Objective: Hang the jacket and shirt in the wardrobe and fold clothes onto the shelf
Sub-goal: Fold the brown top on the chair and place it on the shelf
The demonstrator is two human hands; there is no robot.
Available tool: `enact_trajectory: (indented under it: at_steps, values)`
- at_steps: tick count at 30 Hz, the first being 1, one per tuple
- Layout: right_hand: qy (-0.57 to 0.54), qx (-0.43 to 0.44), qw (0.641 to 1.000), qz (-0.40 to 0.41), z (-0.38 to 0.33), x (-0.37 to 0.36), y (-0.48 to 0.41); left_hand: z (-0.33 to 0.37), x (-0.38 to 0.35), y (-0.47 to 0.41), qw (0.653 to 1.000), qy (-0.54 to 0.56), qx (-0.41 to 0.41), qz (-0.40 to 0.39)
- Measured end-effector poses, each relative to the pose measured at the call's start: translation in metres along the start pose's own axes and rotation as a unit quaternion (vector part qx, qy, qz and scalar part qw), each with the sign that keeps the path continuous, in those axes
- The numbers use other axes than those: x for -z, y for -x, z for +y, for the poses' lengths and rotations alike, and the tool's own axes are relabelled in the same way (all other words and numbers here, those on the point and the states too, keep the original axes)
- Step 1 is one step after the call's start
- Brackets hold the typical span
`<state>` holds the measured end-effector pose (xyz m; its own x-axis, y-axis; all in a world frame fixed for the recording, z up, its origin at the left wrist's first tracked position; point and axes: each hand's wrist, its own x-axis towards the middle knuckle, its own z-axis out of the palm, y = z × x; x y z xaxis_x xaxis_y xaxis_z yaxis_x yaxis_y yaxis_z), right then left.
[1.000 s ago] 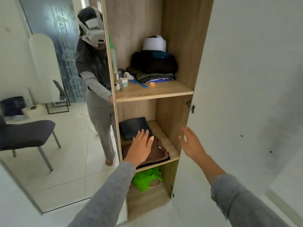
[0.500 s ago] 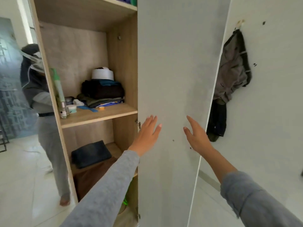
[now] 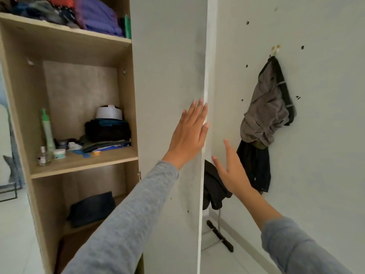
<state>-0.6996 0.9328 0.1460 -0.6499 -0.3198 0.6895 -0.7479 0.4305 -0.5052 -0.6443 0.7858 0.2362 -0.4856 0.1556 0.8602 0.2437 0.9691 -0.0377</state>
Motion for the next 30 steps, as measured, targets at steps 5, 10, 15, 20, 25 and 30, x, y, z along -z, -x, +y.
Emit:
enact_trajectory:
  at_steps: [5, 10, 15, 20, 25, 30]
  values:
    - [-0.053, 0.036, 0.996, -0.065, 0.007, -0.022, -0.016, 0.007, -0.022, -0.022, 0.983, -0.164, -0.069, -0.037]
    - [-0.156, 0.060, 0.980, -0.111, -0.002, -0.047, -0.010, -0.003, -0.024, -0.025, 0.948, -0.312, -0.050, -0.046]
    - [-0.202, 0.063, 0.974, -0.082, -0.017, -0.058, 0.000, -0.004, -0.009, -0.015, 0.935, -0.347, -0.052, -0.042]
    - [-0.252, 0.123, 0.955, -0.098, -0.046, -0.078, 0.014, -0.019, 0.029, 0.010, 0.922, -0.378, -0.058, -0.056]
    - [-0.334, 0.164, 0.920, -0.124, -0.098, -0.108, 0.030, -0.034, 0.085, 0.042, 0.881, -0.468, -0.045, -0.055]
    - [-0.350, 0.192, 0.905, -0.145, -0.153, -0.154, 0.047, -0.058, 0.141, 0.078, 0.867, -0.491, -0.011, -0.082]
